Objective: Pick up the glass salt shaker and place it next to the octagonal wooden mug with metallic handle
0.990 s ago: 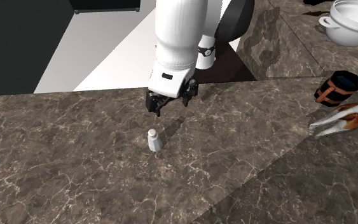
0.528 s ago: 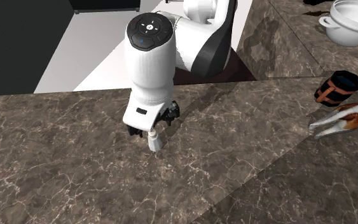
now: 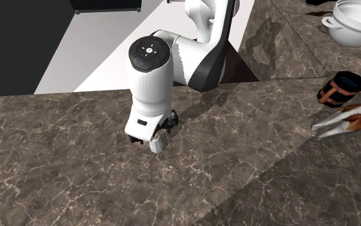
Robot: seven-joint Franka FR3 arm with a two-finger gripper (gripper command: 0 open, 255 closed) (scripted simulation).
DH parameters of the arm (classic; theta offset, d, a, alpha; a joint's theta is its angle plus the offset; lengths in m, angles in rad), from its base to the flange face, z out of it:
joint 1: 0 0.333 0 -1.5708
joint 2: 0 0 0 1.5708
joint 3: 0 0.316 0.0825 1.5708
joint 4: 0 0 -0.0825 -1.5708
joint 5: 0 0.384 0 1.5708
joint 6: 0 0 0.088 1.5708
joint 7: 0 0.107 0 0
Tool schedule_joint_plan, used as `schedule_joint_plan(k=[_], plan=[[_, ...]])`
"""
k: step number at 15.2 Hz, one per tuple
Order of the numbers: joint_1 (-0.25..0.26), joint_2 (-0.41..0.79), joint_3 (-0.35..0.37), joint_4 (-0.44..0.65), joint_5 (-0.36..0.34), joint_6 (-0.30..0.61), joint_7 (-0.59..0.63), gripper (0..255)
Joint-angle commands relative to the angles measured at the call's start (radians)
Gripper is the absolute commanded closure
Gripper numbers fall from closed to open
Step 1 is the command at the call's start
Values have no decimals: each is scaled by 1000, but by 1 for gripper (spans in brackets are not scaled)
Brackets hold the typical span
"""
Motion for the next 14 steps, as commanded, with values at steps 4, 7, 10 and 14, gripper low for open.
schedule_joint_plan(k=[4,7,10,14], plan=[[0,0,0,-4,0,5,-1,0],[0,1,0,-4,0,5,-1,255],[0,1,0,-4,0,5,-1,255],[-1,1,0,-3,0,4,-1,255]])
